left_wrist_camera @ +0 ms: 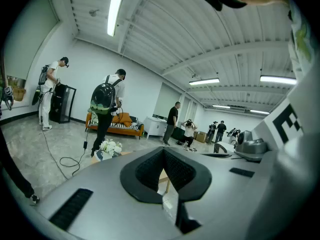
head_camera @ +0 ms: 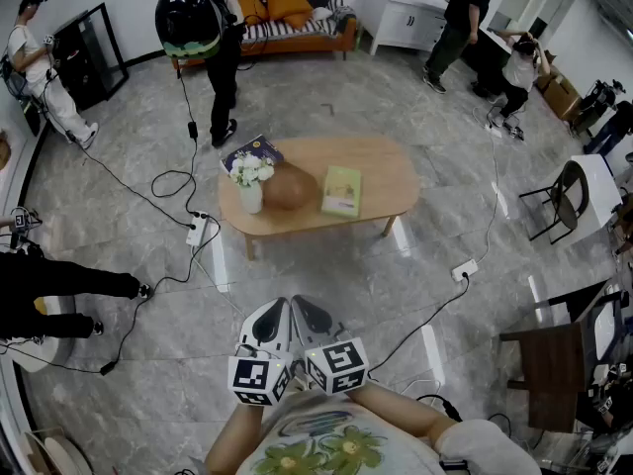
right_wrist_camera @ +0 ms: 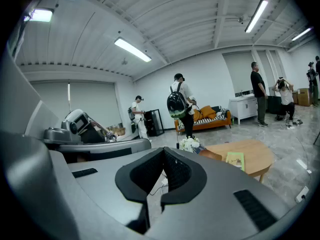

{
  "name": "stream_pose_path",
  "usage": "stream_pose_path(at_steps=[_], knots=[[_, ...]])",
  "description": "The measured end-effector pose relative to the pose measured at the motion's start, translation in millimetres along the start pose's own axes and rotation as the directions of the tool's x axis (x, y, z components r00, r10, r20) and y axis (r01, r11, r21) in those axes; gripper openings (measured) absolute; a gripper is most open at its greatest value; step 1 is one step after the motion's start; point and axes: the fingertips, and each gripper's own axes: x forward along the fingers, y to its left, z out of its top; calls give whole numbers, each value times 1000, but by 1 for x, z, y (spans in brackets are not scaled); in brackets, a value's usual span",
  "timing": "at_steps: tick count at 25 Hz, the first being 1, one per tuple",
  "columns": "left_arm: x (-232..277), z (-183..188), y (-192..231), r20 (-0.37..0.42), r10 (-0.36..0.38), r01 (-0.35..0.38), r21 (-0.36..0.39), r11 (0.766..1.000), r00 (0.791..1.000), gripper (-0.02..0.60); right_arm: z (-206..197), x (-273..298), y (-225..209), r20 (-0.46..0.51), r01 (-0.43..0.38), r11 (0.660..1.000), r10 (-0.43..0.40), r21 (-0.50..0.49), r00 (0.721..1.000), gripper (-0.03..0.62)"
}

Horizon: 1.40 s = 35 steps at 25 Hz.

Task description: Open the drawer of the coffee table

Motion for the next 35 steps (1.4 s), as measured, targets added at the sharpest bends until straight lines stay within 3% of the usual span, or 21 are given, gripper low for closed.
stream_pose_path(at_steps=[10, 13, 19, 26, 35], knots=[[-12, -10, 14, -36, 7, -8, -19, 1000, 999, 8, -15, 6, 16, -19, -38, 998, 38, 43, 999, 20], [-14, -21, 23, -66, 9, -9, 8, 1000, 998, 8, -26, 14, 20, -54, -31, 999, 33, 33, 998, 20], [-19, -47, 32, -112, -24, 20, -41, 999, 993, 8, -56, 16, 25, -150, -16, 999, 20, 29, 988, 20], [-1, -67, 33, -153, -53, 46, -47, 998, 987, 8, -73, 25, 7, -190, 7, 999, -1, 31, 982, 21], [61, -70, 35, -208, -35, 30, -25, 999, 977, 8, -74, 60, -46, -247, -49, 996, 66, 73, 967, 21]])
